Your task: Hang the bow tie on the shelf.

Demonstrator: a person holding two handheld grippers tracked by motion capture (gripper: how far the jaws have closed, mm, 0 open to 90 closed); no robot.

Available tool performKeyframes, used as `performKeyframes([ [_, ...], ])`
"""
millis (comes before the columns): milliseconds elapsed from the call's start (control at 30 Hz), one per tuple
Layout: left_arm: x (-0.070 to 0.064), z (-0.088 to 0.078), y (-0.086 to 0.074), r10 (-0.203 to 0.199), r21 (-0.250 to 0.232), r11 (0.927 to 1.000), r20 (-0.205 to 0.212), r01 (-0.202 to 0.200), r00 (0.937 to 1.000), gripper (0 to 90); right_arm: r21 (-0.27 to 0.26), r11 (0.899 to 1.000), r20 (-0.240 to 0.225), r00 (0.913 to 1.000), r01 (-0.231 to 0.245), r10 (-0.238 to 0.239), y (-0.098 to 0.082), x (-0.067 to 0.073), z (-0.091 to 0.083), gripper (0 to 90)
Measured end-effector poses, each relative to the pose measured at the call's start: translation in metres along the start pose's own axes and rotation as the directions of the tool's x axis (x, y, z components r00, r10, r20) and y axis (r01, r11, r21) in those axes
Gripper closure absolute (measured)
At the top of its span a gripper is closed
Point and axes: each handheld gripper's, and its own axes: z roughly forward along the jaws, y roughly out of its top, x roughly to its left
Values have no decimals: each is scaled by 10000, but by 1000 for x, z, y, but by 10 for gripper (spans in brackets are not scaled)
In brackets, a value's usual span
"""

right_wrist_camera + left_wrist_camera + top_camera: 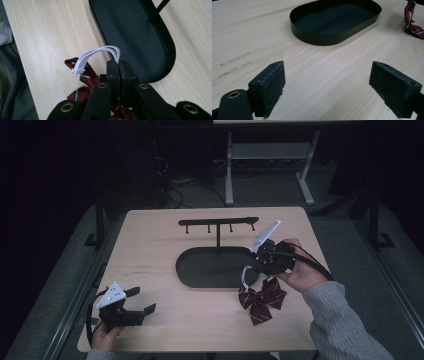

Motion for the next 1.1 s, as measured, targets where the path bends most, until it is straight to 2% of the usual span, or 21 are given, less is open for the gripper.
performKeyframes([
  [733, 0, 0, 1, 38, -18, 10000, 20, -38, 10000, 131, -86, 9998, -418, 9990, 173, -176, 21, -8, -10, 873],
  [1100, 0, 0, 0, -11, -111, 9999, 31, 11, 10000, 131, 107, 9995, -434, 9986, 295, -290, 31, -11, -10, 873],
])
